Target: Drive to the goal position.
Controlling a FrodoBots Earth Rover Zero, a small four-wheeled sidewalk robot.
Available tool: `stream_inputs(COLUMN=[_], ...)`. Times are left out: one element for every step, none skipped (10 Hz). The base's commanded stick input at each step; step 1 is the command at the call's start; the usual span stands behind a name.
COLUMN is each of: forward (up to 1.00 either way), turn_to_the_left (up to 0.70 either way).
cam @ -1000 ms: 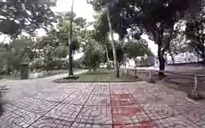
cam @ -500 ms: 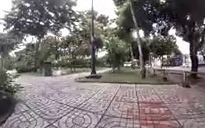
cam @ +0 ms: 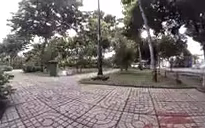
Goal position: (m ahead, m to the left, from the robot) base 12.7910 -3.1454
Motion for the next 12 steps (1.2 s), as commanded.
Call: stream_inputs(forward=[0.7,0.7,0.7,0.7,0.7,0.7,0.7,0.7,0.7,0.7,0.7,0.7], turn_to_the_left=[0.0,0.0,0.0,0.0,0.0,0.0,0.0,0.0,0.0,0.0,0.0,0.0])
